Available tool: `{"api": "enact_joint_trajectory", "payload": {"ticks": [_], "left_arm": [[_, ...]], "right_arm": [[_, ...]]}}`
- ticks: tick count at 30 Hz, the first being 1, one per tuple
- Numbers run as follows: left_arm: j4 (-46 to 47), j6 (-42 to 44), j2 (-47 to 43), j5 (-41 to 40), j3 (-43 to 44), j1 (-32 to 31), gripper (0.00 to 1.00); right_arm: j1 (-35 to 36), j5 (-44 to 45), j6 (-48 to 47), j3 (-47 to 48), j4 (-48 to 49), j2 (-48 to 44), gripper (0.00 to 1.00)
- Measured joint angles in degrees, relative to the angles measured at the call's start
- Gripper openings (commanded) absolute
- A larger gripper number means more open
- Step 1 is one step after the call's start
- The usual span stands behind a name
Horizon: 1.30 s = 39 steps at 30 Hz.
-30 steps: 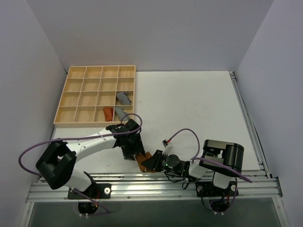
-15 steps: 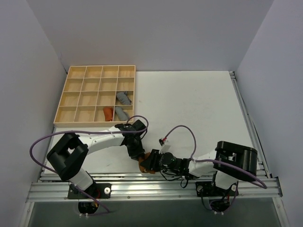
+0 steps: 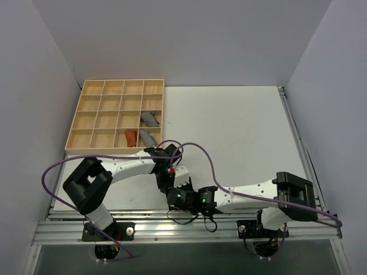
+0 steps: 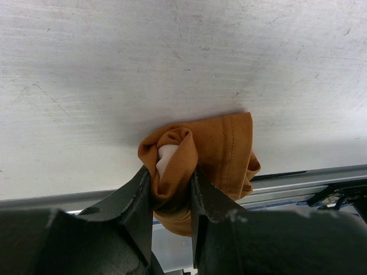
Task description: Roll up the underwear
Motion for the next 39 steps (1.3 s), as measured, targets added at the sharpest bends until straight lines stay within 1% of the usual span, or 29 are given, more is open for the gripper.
{"api": "enact_joint_trajectory", "payload": {"ticks": [5,11,13,14,15,17,18,19,20,21,24,25,28,30,31,34,39], "left_arm": [[-0.44,0.07,0.22,0.31,0.2,0.15,0.02],[-1.73,0.09,1.18,0.79,1.18,0.52,0.02],[-2.19,0.07,1.2,0.76,1.22,0.52,0.02],[-2.82,0.09,1.27,0.74,1.29,0.52,0.02],[-3.52,0.07,1.29,0.76,1.31,0.55,0.02],[-4.87,0.09,1.38,0.74,1.46,0.74,0.03],[-5.46,0.0,1.38,0.76,1.51,1.03,0.06],[-5.97,-0.09,1.33,0.79,1.51,1.42,0.09],[-6.47,-0.42,1.14,0.74,1.49,1.9,0.17],[-6.82,-0.74,0.72,0.76,1.29,2.47,0.33],[-6.19,-2.27,-5.27,0.96,-2.84,5.66,0.48],[-6.23,-2.38,-8.72,0.59,-4.2,7.21,0.56],[-6.4,-2.51,-20.46,-2.36,-6.36,12.48,0.61],[-5.7,-2.4,-25.09,-3.65,-6.38,13.55,0.61],[-5.07,-2.32,-26.01,-3.72,-6.38,13.38,0.61],[-2.49,-2.08,-24.3,-3.06,-7.45,11.96,0.61],[1.81,-2.1,-20.83,-1.05,-11.96,8.31,0.63]], "right_arm": [[0.85,3.37,-4.09,5.99,-4.26,8.33,0.53],[2.58,6.25,-4.68,9.53,-7.87,12.35,0.5],[3.67,7.08,-4.61,10.88,-8.7,13.9,0.43],[4.28,7.65,-4.63,11.34,-9.2,14.56,0.37],[4.83,8.15,-4.5,11.65,-9.75,15.12,0.21],[5.68,9.18,-4.13,11.89,-9.92,15.76,0.07],[5.88,9.55,-3.8,11.89,-9.9,15.78,0.01],[6.03,9.62,-3.5,11.72,-9.53,15.76,0.0],[6.03,9.81,-2.97,10.93,-8.31,15.5,0.0],[5.92,9.73,-2.23,9.29,-5.46,14.69,0.0],[4.15,6.71,1.25,1.03,7.34,10.36,0.0],[3.5,4.2,2.71,-2.21,11.56,8.66,0.0],[0.9,-0.04,7.48,-12.0,22.84,3.89,0.0],[-1.11,-3.26,10.05,-17.9,30.45,1.49,0.0],[-2.03,-4.83,11.28,-20.72,34.4,0.68,0.0],[-4.94,-9.29,14.29,-27.12,45.07,-0.07,0.0],[-6.43,-12.57,16.55,-31.28,55.08,1.95,0.0]]}}
